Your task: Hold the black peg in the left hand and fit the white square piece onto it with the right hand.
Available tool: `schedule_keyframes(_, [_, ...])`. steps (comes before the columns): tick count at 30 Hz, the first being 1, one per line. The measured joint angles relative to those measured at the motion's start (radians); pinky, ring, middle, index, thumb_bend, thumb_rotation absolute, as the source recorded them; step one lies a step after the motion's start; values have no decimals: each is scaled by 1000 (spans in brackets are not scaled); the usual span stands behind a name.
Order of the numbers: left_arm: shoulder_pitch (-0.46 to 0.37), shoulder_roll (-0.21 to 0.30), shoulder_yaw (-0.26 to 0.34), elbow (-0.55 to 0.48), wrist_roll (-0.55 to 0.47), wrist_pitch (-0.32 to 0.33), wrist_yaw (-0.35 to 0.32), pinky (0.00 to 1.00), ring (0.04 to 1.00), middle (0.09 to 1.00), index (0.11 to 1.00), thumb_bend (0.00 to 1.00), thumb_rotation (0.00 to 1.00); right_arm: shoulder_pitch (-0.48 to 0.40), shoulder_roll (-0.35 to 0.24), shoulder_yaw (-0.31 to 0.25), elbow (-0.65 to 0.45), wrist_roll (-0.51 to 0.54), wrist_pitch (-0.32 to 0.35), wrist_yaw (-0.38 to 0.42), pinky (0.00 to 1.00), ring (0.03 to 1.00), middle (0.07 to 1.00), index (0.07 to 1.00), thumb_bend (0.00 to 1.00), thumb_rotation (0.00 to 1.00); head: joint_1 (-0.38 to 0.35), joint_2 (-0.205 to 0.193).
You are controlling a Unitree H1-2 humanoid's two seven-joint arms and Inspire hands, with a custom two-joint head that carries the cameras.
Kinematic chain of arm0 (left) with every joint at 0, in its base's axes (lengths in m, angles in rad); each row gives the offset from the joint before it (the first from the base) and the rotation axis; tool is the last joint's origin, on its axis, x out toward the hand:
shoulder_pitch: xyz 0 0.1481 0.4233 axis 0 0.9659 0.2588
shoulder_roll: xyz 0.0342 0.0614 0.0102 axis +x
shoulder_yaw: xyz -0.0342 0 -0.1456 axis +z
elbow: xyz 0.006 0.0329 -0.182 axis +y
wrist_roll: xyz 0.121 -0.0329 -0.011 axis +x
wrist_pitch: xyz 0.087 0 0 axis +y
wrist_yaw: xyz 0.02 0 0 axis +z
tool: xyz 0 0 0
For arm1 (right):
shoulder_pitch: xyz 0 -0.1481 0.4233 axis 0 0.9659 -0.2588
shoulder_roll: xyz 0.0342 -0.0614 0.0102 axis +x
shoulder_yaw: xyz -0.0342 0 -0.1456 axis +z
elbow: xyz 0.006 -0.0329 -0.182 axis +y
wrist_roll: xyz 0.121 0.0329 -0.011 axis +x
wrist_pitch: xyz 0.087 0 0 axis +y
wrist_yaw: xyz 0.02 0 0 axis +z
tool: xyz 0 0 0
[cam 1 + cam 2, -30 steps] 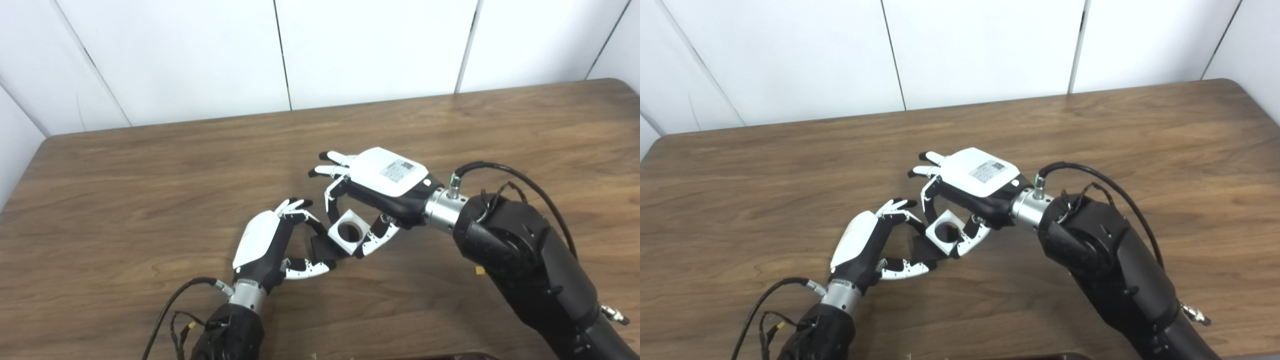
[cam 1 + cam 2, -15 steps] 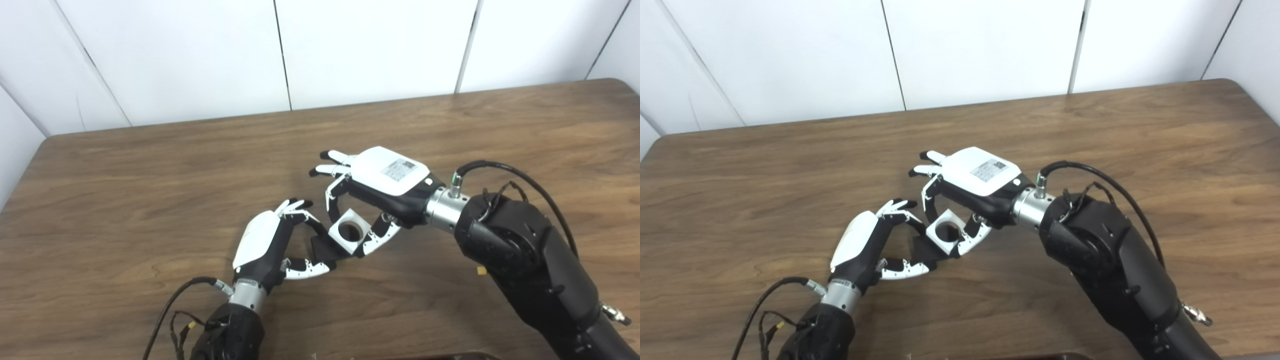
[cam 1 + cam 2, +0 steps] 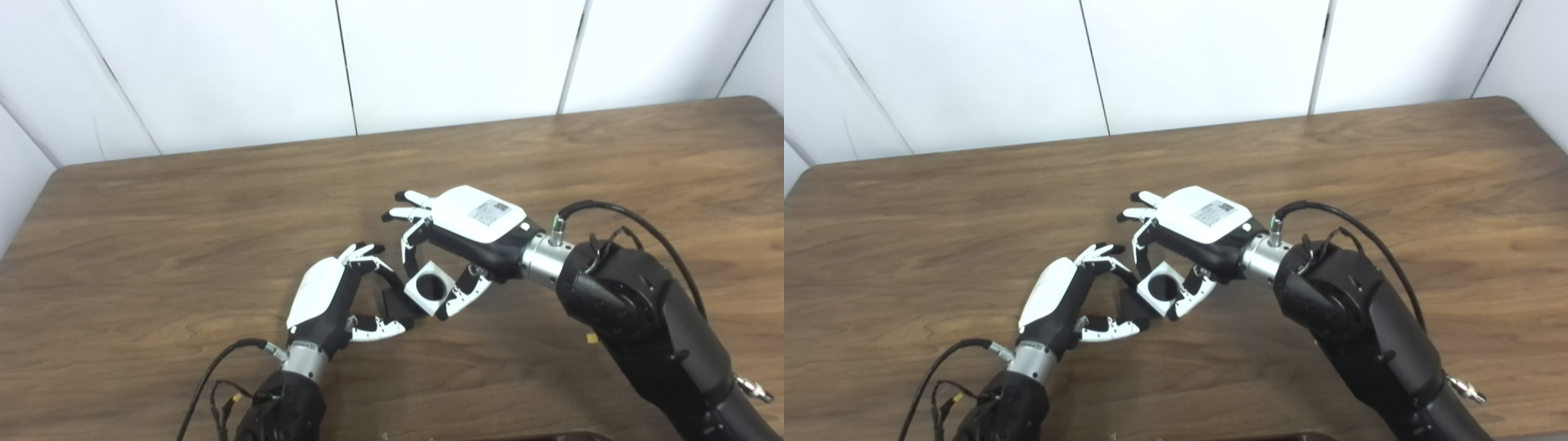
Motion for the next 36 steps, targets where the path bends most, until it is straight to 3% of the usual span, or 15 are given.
schedule_keyframes(25, [0, -4, -2, -17, 1, 2, -2, 895, 955, 879, 491, 501, 86, -3, 1, 4, 7, 3, -13, -10, 893, 1000, 926, 493, 525, 145, 0, 12])
schedule_keyframes(26, [0, -4, -2, -17, 1, 2, -2, 895, 954, 879, 491, 501, 86, -3, 1, 4, 7, 3, -12, -9, 888, 999, 926, 580, 725, 178, 0, 12])
schedule_keyframes(28, [0, -4, -2, -17, 1, 2, -2, 890, 954, 880, 492, 501, 87, -3, 1, 4, 7, 3, -10, -6, 884, 996, 926, 647, 852, 213, 2, 12])
schedule_keyframes(36, [0, -4, -1, -21, 2, 4, -2, 883, 954, 881, 491, 501, 87, -3, 3, 4, 6, 4, 16, 27, 883, 994, 932, 705, 969, 257, 2, 14])
